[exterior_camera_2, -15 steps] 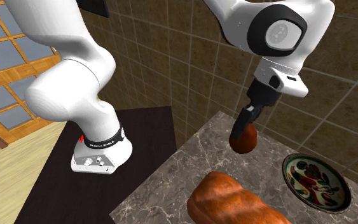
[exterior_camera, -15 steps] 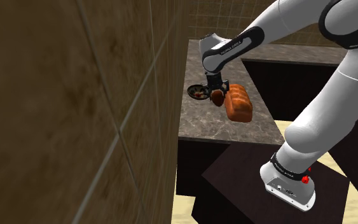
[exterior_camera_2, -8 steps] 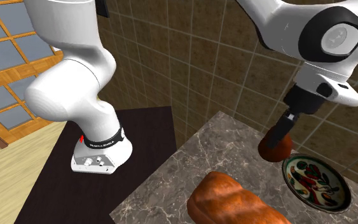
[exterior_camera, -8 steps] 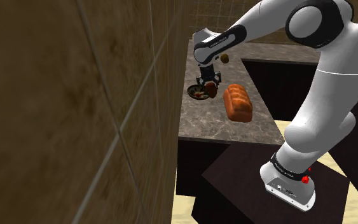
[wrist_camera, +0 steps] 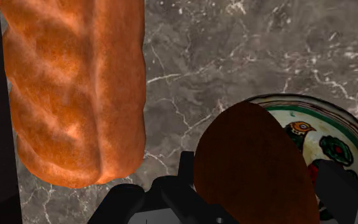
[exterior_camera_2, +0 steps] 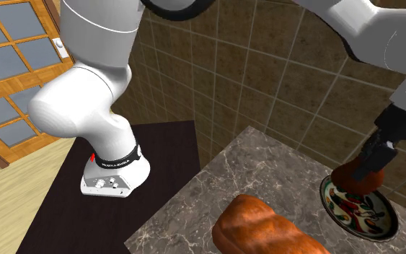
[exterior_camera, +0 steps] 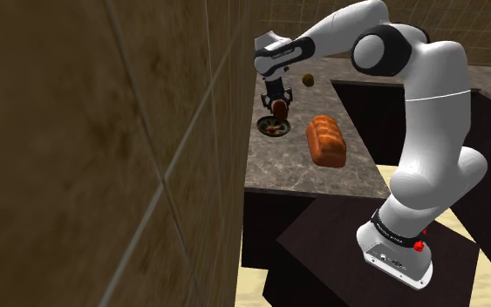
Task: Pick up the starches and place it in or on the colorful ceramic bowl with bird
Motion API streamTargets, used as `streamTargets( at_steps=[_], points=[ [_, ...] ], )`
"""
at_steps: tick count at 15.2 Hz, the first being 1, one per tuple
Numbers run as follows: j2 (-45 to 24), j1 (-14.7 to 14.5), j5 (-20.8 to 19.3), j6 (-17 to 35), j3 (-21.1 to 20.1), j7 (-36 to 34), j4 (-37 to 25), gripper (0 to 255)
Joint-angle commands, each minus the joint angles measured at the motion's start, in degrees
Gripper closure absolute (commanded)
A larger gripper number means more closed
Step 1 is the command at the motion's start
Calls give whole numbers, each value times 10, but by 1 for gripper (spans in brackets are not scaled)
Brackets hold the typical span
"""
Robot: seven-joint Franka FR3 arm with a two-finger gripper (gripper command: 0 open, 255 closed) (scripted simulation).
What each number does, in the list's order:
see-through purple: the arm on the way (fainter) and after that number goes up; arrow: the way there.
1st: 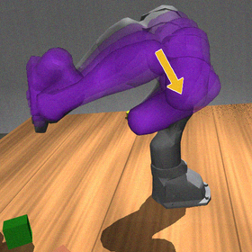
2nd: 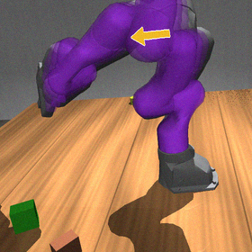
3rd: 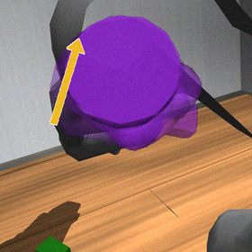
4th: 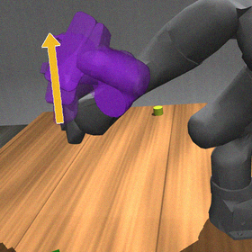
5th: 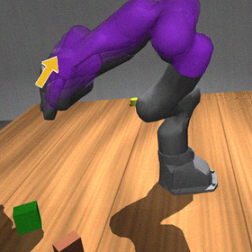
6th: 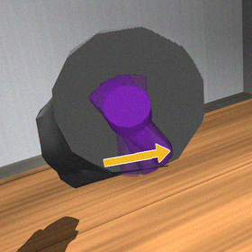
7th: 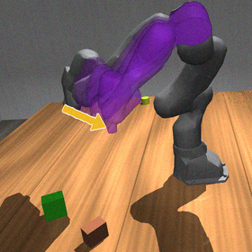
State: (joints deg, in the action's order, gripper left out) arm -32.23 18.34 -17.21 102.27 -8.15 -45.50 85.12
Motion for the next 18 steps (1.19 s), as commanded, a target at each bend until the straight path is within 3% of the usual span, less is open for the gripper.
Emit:
streamTargets(
  at_steps=[1, 2, 18],
  points=[
    [-56, -3, -3, -34, 5, 15, -93, 255],
    [-94, -6, -4, -59, 8, 24, -156, 255],
    [-137, -5, -12, 21, 12, 5, -117, 255]
  ],
)
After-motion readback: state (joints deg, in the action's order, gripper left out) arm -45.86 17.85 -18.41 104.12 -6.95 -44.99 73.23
